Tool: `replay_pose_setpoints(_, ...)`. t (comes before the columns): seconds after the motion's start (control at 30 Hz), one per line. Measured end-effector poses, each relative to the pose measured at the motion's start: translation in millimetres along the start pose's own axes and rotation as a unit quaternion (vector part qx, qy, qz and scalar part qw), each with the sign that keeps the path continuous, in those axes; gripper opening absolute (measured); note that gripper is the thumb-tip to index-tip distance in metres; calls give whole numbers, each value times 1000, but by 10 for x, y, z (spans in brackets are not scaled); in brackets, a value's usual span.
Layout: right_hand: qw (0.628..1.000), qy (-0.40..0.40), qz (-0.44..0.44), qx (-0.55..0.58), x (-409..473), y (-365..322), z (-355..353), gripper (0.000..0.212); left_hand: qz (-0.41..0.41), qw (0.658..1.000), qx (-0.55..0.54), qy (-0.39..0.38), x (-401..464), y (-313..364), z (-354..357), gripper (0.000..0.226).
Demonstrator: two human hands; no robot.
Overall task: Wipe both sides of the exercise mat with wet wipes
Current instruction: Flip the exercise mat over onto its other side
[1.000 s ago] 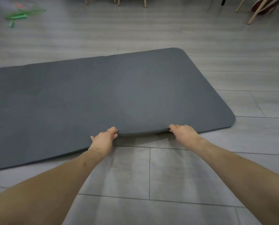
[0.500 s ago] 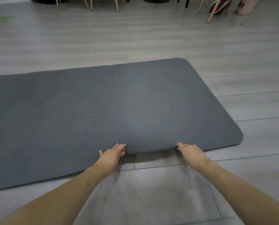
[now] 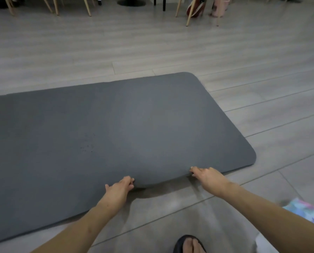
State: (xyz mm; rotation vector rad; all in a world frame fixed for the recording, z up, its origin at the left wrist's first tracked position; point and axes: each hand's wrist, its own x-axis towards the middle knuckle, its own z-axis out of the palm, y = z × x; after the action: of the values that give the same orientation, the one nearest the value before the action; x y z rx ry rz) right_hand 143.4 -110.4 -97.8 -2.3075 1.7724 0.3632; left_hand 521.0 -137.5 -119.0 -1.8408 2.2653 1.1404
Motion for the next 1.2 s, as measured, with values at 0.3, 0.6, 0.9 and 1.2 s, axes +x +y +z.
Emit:
replay_pose_setpoints(0.3,1000,3,-3,7,-44,-16,-24,29,-5,1000,21,16,-70,7,125,25)
replay_pose_setpoints(0.6,999,-23,5,-25,-66,137,-76,44,-29,999,17,15,-108,173,293,14)
replay_pose_setpoints(0.9,999,-9,37,-5,-267,468,61,47,-29,999,26,-23,-75,584,671,16)
replay_pose_setpoints(1.2,998,33,-32,-33,-381,449,285,42,17,993,101,-61,-113,306,509,47)
